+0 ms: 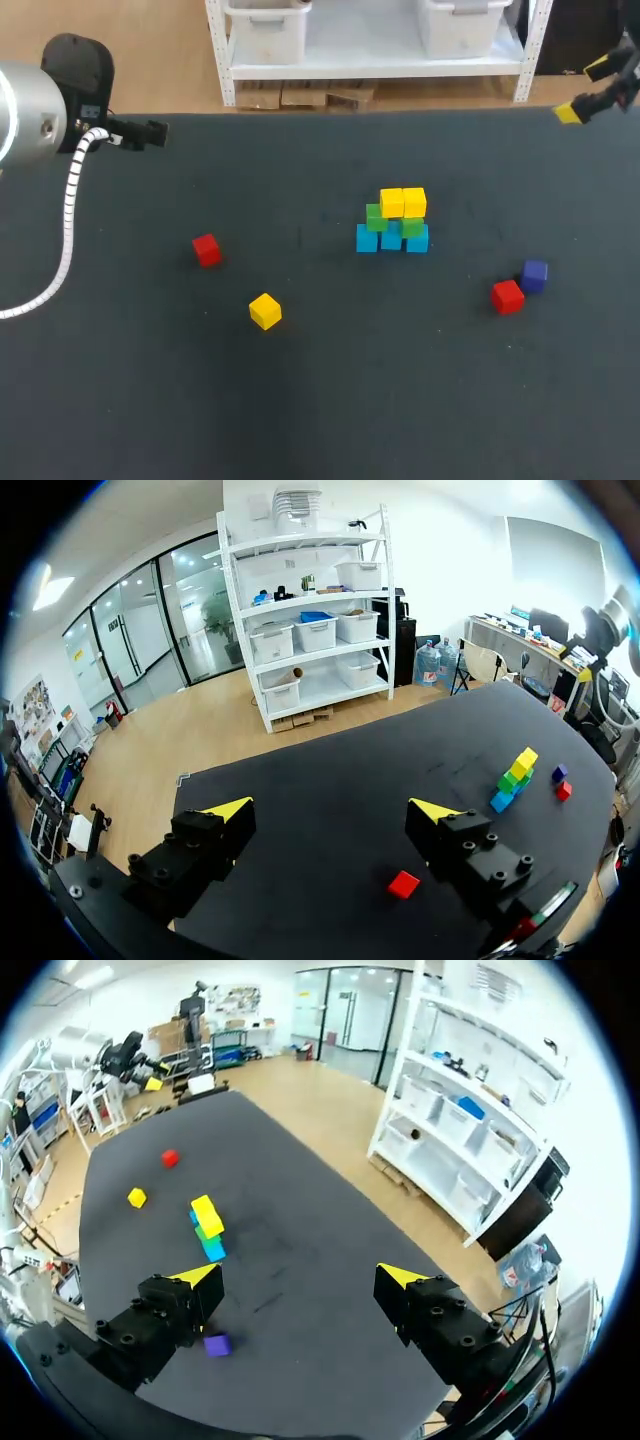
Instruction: Place the blue cubes, place green cubes on the blue cubes, place the yellow cubes on the green cubes, then place the red cubes on the yellow cubes, and place purple cube on the red cubes.
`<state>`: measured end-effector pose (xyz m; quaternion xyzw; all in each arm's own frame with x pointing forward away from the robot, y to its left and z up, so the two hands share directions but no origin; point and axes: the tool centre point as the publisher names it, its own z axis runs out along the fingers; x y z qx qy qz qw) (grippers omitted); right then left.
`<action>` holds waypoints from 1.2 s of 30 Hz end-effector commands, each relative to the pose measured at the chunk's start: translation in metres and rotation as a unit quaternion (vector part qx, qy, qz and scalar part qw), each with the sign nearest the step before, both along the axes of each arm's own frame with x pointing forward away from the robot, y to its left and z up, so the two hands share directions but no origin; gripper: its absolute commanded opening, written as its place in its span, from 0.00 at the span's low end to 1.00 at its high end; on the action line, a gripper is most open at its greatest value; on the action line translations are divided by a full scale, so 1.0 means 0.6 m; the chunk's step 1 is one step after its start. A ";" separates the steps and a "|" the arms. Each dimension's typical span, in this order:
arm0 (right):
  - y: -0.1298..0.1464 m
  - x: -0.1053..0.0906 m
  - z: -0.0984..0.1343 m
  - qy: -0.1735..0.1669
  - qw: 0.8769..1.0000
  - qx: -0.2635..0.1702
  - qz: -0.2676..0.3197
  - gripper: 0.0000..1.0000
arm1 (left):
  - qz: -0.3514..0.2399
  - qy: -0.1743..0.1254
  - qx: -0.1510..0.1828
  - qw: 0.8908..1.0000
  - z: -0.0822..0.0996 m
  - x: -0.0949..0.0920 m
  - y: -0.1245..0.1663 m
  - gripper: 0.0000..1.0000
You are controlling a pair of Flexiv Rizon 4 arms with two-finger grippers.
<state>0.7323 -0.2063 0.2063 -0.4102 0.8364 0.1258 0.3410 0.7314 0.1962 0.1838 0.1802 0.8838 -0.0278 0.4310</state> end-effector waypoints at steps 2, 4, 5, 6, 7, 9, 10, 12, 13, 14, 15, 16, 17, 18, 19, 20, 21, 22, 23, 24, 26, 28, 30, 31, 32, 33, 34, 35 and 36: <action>-0.020 -0.019 0.000 -0.053 0.997 -0.015 -0.059 1.00 | -0.003 0.001 -0.002 1.000 0.000 0.002 0.002 1.00; -0.028 -0.019 0.001 -0.056 0.996 -0.017 -0.069 1.00 | -0.003 0.001 -0.002 1.000 0.000 0.002 0.002 1.00; -0.031 -0.021 0.002 -0.056 0.996 -0.017 -0.071 1.00 | -0.003 0.001 -0.002 1.000 0.000 0.002 0.002 1.00; -0.034 -0.022 0.002 -0.056 0.996 -0.017 -0.073 1.00 | -0.003 0.001 -0.002 1.000 0.000 0.002 0.002 1.00; -0.038 -0.022 0.002 -0.056 0.995 -0.018 -0.078 1.00 | -0.003 0.001 -0.002 1.000 0.000 0.002 0.002 1.00; -0.047 -0.024 0.003 -0.056 0.995 -0.018 -0.084 1.00 | -0.003 0.001 -0.002 1.000 0.000 0.002 0.002 1.00; -0.052 -0.025 0.003 -0.058 0.994 -0.018 -0.089 1.00 | -0.003 0.001 -0.002 1.000 0.000 0.002 0.002 1.00; -0.062 -0.028 0.005 -0.059 0.993 -0.012 -0.101 1.00 | -0.003 0.001 -0.002 1.000 0.000 0.002 0.002 1.00; -0.067 -0.028 0.006 -0.059 0.993 -0.013 -0.105 1.00 | -0.003 0.001 -0.002 1.000 0.000 0.002 0.002 1.00; -0.071 -0.029 0.007 -0.060 0.992 -0.011 -0.108 1.00 | -0.003 0.001 -0.002 1.000 0.000 0.002 0.002 1.00; -0.073 -0.030 0.007 -0.060 0.992 -0.011 -0.108 1.00 | -0.003 0.001 -0.002 1.000 0.000 0.002 0.002 1.00; -0.073 -0.030 0.007 -0.060 0.992 -0.012 -0.109 1.00 | -0.003 0.001 -0.002 1.000 0.000 0.002 0.002 1.00; -0.073 -0.030 0.008 -0.060 0.992 -0.012 -0.110 1.00 | -0.003 0.001 -0.002 1.000 0.000 0.002 0.002 1.00; -0.073 -0.030 0.008 -0.060 0.992 -0.012 -0.110 1.00 | -0.003 0.001 -0.002 1.000 0.000 0.002 0.002 1.00; -0.072 -0.030 0.008 -0.060 0.992 -0.013 -0.110 1.00 | -0.003 0.001 -0.002 1.000 0.000 0.002 0.002 1.00; -0.071 -0.030 0.008 -0.060 0.992 -0.014 -0.109 1.00 | -0.003 0.001 -0.002 1.000 0.000 0.002 0.002 1.00; -0.068 -0.029 0.007 -0.060 0.992 -0.015 -0.107 1.00 | -0.003 0.001 -0.002 1.000 0.000 0.002 0.002 1.00; -0.067 -0.028 0.006 -0.060 0.992 -0.015 -0.106 1.00 | -0.003 0.001 -0.002 1.000 0.000 0.002 0.002 1.00; -0.065 -0.027 0.005 -0.060 0.992 -0.014 -0.106 1.00 | -0.003 0.001 -0.002 1.000 0.000 0.002 0.002 1.00; -0.064 -0.026 0.003 -0.060 0.993 -0.014 -0.105 1.00 | -0.003 0.001 -0.002 1.000 0.000 0.002 0.002 1.00; -0.058 -0.024 0.001 -0.058 0.993 -0.011 -0.101 1.00 | -0.003 0.001 -0.002 1.000 0.000 0.002 0.002 1.00; -0.058 -0.024 0.001 -0.058 0.993 -0.011 -0.101 1.00 | -0.003 0.001 -0.002 1.000 0.000 0.002 0.002 1.00; -0.058 -0.024 0.001 -0.058 0.993 -0.011 -0.101 1.00 | -0.003 0.001 -0.002 1.000 0.000 0.002 0.002 1.00; -0.058 -0.024 0.001 -0.058 0.993 -0.011 -0.101 1.00 | -0.003 0.001 -0.002 1.000 0.000 0.002 0.002 1.00; -0.058 -0.024 0.001 -0.058 0.993 -0.011 -0.101 1.00 | -0.003 0.001 -0.002 1.000 0.000 0.002 0.002 1.00; -0.058 -0.024 0.001 -0.058 0.993 -0.011 -0.101 1.00 | -0.003 0.001 -0.002 1.000 0.000 0.002 0.002 1.00; -0.058 -0.024 0.001 -0.058 0.993 -0.011 -0.101 1.00 | -0.003 0.001 -0.002 1.000 0.000 0.002 0.002 1.00; -0.058 -0.024 0.001 -0.058 0.993 -0.011 -0.101 1.00 | -0.003 0.001 -0.002 1.000 0.000 0.002 0.002 1.00; -0.058 -0.024 0.001 -0.058 0.993 -0.011 -0.101 1.00 | -0.003 0.001 -0.002 1.000 0.000 0.002 0.002 1.00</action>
